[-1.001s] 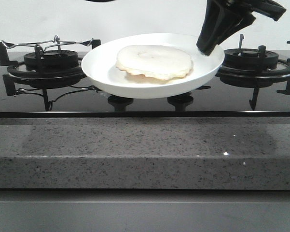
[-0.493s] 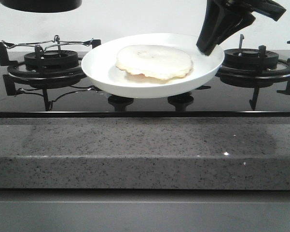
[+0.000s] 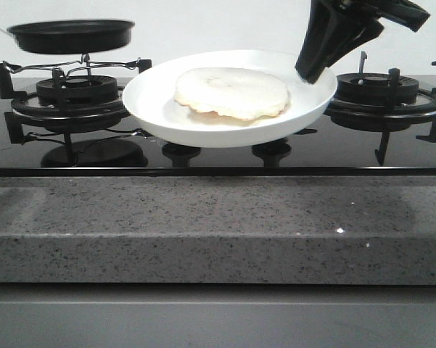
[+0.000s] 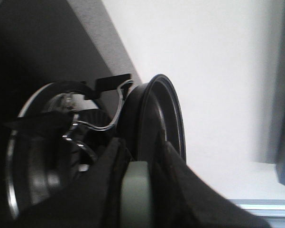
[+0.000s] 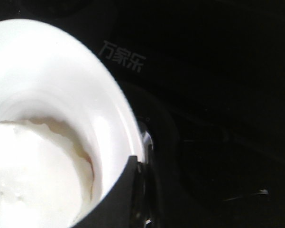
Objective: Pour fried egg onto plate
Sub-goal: 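Lower the empty frying pan back onto its burner with the left gripper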
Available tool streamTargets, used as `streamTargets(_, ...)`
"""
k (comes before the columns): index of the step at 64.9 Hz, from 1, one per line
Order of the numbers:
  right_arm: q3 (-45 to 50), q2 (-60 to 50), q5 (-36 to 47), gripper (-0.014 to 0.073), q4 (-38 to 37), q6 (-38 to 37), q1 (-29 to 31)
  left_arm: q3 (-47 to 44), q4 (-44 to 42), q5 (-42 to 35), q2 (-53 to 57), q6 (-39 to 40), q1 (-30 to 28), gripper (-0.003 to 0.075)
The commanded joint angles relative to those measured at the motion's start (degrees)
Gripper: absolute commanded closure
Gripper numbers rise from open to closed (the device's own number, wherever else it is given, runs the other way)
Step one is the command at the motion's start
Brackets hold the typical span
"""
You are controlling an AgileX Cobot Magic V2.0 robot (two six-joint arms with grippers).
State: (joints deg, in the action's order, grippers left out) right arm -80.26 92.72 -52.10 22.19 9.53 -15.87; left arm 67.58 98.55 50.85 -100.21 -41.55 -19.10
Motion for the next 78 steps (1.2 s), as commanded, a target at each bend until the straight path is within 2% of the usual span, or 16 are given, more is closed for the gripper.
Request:
streamTargets(1, -1.54, -2.75, 2.12, 0.0655, 2.22, 0.39, 0.05, 2.01, 1.78, 1.12, 2.75, 0.68, -0.05, 0.0739)
streamTargets(32, -1.54, -2.75, 2.12, 0.0655, 2.22, 0.39, 0.05, 2.01, -2.80, -1.08, 2.75, 0.68, -0.05, 0.0739)
streamTargets(38, -1.54, -2.75, 2.12, 0.0655, 2.22, 0.39, 0.05, 2.01, -4.11, -0.98, 2.75, 0.68, -0.05, 0.0715)
streamTargets(43, -1.54, -2.75, 2.12, 0.0655, 2.22, 0.39, 0.05, 2.01, -4.33, -0.74, 2.75, 0.68, -0.05, 0.0635)
streamTargets(55, -1.54, -2.75, 2.12, 0.0655, 2.22, 0.39, 0.05, 2.01, -4.33, 0.35, 2.75, 0.68, -0.05, 0.0375)
streamTargets(62, -1.54, -2.75, 2.12, 0.0655, 2.22, 0.39, 0.05, 2.01, -4.47, 1.57, 2.75, 0.68, -0.05, 0.0262)
streamTargets(69, -1.54, -2.75, 2.12, 0.0655, 2.22, 0.39, 0.05, 2.01, -5.14, 3.15, 2.75, 0.68, -0.05, 0.0201)
streamTargets(78, -1.54, -2.75, 2.12, 0.0655, 2.22, 0.39, 0.05, 2.01, -8.26, 5.15, 2.75, 0.68, -0.05, 0.0196)
